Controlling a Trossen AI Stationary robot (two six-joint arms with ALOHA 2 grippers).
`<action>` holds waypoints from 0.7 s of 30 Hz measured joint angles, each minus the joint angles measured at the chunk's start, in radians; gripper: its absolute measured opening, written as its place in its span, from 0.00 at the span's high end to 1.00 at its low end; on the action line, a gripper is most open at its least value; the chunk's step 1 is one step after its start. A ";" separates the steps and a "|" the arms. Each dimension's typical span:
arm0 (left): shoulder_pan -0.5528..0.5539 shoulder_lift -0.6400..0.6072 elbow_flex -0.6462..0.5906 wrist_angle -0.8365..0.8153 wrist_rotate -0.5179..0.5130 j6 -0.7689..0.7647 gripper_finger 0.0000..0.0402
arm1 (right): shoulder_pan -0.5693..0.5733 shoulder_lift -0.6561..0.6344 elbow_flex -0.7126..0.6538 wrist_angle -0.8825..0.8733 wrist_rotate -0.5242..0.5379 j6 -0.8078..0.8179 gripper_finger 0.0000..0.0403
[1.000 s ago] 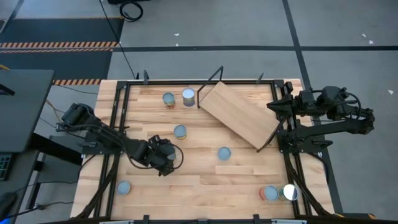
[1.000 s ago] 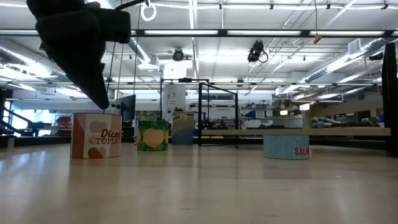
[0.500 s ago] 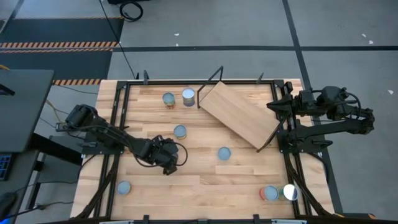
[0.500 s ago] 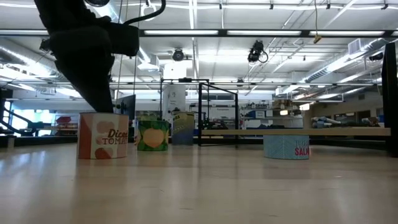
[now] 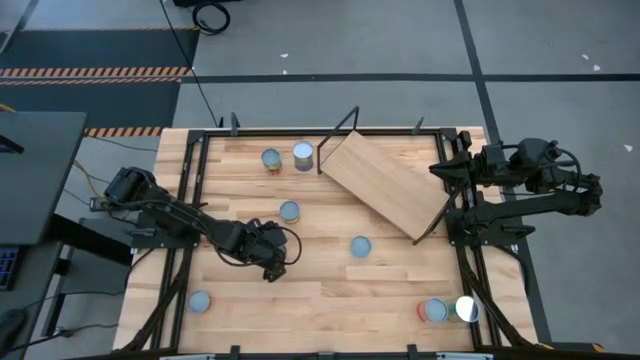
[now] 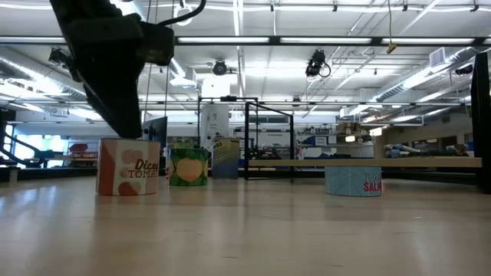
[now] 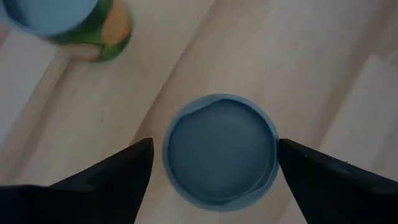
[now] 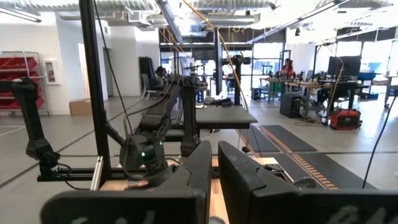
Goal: Pick and place cans onto a shelf
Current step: Put the canned diced tomatoes on the shelf
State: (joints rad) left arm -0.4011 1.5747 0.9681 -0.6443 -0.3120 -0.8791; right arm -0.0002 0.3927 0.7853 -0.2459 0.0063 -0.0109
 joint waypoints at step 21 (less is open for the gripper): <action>-0.012 0.016 -0.007 0.078 -0.031 0.078 0.12 | 0.000 0.000 0.000 0.010 0.000 0.000 0.91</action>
State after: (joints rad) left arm -0.4133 1.5906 0.9607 -0.5667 -0.3431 -0.8015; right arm -0.0005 0.3926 0.7853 -0.2356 0.0059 -0.0105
